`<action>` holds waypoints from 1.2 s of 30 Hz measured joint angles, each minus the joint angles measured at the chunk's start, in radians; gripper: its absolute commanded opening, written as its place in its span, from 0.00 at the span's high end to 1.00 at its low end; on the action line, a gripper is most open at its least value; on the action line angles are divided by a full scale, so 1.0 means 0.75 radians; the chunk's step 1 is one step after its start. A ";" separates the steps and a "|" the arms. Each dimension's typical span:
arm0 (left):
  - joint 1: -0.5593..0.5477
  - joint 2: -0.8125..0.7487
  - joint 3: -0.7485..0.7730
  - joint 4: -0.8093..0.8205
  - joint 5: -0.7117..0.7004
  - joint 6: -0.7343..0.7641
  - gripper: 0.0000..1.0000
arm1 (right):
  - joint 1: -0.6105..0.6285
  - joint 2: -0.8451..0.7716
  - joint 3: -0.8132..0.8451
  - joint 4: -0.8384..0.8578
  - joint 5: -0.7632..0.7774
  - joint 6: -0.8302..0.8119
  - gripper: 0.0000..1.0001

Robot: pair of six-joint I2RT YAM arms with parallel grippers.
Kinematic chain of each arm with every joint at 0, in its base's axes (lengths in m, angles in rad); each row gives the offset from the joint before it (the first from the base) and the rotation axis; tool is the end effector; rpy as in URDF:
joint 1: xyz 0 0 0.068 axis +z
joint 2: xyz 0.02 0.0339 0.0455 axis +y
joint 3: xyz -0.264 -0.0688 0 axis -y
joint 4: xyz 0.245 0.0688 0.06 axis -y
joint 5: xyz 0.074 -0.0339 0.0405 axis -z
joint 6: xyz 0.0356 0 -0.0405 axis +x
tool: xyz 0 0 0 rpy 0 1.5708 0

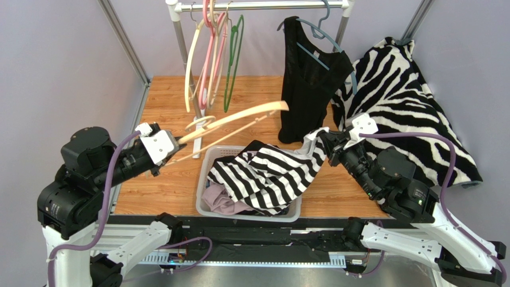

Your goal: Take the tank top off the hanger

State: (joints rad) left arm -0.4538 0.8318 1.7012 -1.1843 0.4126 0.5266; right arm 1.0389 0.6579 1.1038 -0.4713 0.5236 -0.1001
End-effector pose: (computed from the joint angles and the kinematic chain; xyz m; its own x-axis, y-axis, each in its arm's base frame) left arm 0.0439 -0.0373 0.5015 0.1334 0.4472 -0.8844 0.7834 0.4991 0.3705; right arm 0.0717 0.0867 0.4321 0.0364 -0.1087 -0.9934 -0.4917 0.8635 -0.1125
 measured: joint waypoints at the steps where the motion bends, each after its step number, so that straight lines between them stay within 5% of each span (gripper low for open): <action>1: 0.013 -0.001 0.011 0.011 -0.031 -0.007 1.00 | 0.000 0.006 0.000 -0.011 -0.016 0.008 1.00; 11: 0.079 -0.007 0.131 0.090 -0.043 -0.099 1.00 | 0.001 0.276 -0.014 0.071 -0.452 0.133 1.00; 17: 0.108 0.008 0.151 0.119 0.010 -0.157 1.00 | 0.001 0.452 -0.263 0.289 -0.704 0.305 1.00; 36: 0.129 0.070 0.195 0.103 0.218 -0.189 1.00 | -0.040 0.915 -0.570 0.617 -0.807 0.793 1.00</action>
State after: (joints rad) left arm -0.3573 0.8841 1.8477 -1.1072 0.5758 0.3851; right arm 1.0092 1.3437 0.6765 -0.0086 -0.0814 0.4946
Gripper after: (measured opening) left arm 0.192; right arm 0.017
